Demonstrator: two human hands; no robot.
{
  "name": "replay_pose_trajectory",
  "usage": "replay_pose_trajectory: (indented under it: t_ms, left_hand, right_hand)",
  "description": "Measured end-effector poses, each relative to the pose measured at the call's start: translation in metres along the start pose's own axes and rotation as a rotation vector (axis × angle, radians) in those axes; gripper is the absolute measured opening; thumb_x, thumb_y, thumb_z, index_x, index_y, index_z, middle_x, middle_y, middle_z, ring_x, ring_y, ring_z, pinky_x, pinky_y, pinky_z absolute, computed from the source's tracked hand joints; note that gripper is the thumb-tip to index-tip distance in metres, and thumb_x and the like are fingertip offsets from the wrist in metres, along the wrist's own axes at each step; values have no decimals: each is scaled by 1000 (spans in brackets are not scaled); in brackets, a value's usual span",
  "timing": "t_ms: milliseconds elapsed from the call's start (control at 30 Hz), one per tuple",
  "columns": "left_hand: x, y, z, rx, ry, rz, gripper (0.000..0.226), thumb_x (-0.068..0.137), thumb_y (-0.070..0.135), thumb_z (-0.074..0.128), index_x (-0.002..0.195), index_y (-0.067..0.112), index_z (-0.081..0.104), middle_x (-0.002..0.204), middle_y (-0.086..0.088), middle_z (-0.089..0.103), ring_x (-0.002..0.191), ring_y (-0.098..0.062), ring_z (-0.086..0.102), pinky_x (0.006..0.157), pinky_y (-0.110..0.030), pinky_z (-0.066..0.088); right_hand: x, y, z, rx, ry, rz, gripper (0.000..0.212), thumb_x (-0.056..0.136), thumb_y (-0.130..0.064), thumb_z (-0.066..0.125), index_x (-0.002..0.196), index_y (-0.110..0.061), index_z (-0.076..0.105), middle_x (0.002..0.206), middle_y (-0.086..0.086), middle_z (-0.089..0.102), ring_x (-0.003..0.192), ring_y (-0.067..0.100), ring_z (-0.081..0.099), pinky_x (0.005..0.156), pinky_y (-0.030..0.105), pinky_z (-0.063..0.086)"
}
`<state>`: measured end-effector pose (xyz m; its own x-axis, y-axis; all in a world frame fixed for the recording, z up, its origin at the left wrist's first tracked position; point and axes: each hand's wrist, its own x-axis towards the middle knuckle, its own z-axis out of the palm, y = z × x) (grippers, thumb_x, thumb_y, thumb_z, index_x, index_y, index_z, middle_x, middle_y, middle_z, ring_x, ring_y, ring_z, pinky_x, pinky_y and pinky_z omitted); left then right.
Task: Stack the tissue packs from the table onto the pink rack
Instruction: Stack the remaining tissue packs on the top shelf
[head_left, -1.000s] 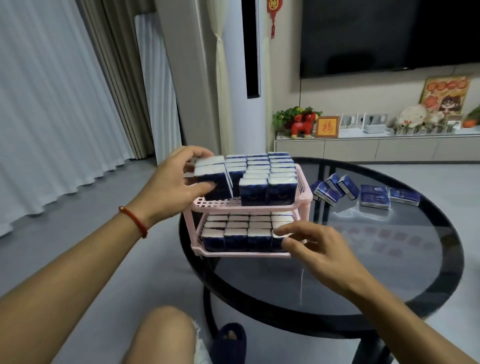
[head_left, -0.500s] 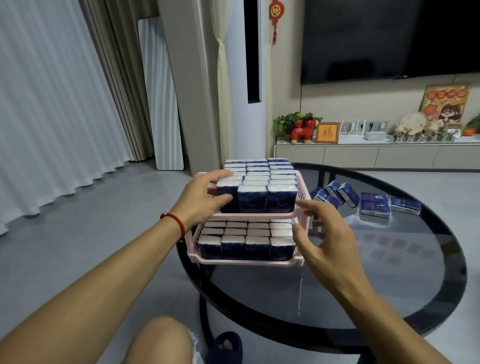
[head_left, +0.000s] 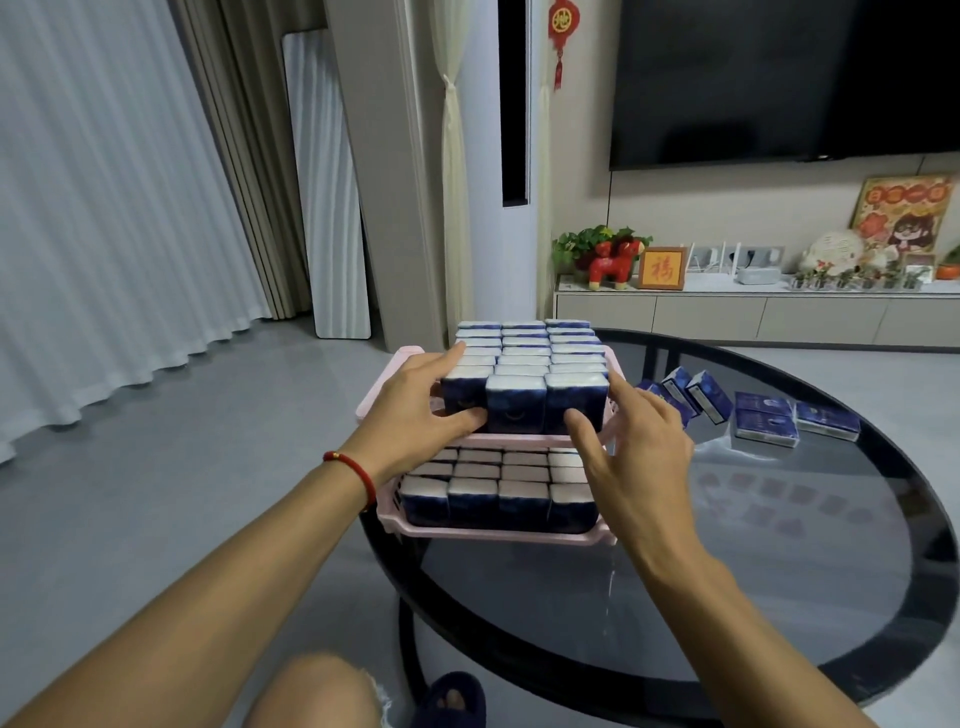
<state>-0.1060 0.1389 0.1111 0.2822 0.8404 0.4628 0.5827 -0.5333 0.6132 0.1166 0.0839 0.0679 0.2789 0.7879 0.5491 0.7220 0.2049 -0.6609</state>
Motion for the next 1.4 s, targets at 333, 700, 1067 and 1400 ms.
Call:
replay_pose_trajectory:
  t_ms: [333, 700, 1067, 1400]
  left_hand:
    - [3, -4, -2, 29, -49, -26, 89, 81, 23, 86, 156, 26, 38, 115, 27, 47, 113, -6, 54, 86, 2, 42]
    - [7, 8, 0, 129, -57, -34, 87, 77, 38, 87, 152, 31, 44, 119, 9, 56, 115, -14, 58, 105, -34, 52]
    - [-6, 26, -14, 54, -88, -191, 100, 76, 33, 88, 157, 27, 29, 140, 15, 50, 125, -14, 53, 109, -37, 48]
    - [-79, 70, 113, 59, 11, 456, 25, 80, 3, 69, 103, 13, 68, 109, 1, 58, 104, -15, 54, 96, -23, 43]
  right_hand:
    - [-3, 1, -3, 147, -5, 2, 61, 89, -39, 75, 143, -26, 49, 120, -20, 52, 113, -1, 46, 100, 15, 37]
    - [-1, 12, 3, 89, -78, -31, 80, 86, -52, 72, 154, -29, 37, 149, -10, 48, 138, 11, 44, 112, 42, 44]
    - [-8, 12, -13, 292, -88, 36, 58, 97, -44, 59, 149, -30, 38, 136, -22, 49, 127, -2, 47, 107, 26, 41]
    - [14, 160, -43, -169, -197, 462, 53, 97, -22, 57, 146, -5, 43, 145, 20, 50, 118, 30, 55, 108, 48, 44]
